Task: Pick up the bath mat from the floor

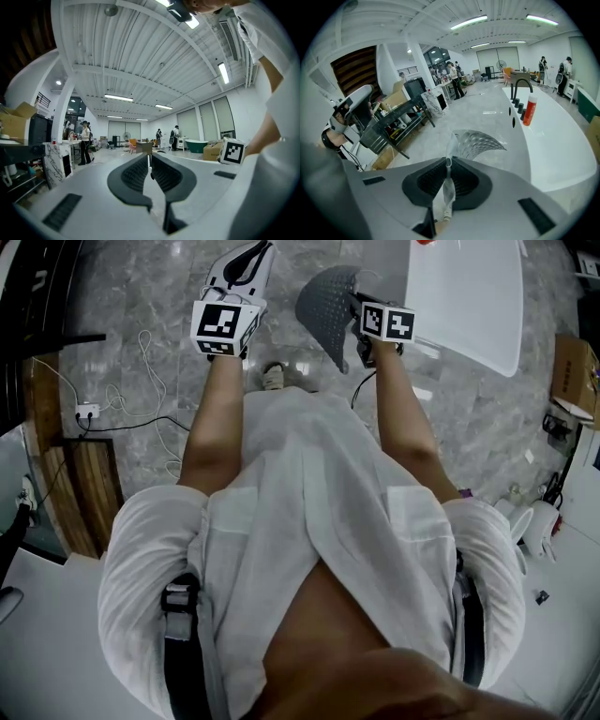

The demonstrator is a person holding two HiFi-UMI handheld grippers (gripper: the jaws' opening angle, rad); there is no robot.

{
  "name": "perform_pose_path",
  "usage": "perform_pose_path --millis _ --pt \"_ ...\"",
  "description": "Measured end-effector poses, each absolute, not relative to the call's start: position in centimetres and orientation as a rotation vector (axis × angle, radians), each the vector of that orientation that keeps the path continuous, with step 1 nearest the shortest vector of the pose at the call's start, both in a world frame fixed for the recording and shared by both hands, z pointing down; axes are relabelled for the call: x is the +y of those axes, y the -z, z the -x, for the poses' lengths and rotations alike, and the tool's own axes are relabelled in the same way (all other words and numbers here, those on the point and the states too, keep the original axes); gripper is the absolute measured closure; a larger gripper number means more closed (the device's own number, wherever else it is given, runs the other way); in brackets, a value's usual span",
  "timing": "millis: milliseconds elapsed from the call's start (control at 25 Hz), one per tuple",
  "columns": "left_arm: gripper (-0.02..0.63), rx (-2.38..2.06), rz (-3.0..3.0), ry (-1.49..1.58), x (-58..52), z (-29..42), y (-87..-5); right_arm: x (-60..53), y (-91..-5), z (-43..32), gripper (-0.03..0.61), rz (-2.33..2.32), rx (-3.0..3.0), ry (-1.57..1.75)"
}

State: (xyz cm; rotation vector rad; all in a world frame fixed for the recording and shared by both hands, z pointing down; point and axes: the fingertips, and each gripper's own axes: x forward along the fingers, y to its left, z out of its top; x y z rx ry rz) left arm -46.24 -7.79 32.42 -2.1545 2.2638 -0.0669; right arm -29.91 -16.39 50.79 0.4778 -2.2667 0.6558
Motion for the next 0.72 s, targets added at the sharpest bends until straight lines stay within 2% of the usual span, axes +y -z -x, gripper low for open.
perform_pose_path --millis 720 --pt "0.584 2.245 2.181 0.072 -8.0 45.3 -32.4 -16.2 -50.2 29.2 0.528 -0.470 -2.306 -0.691"
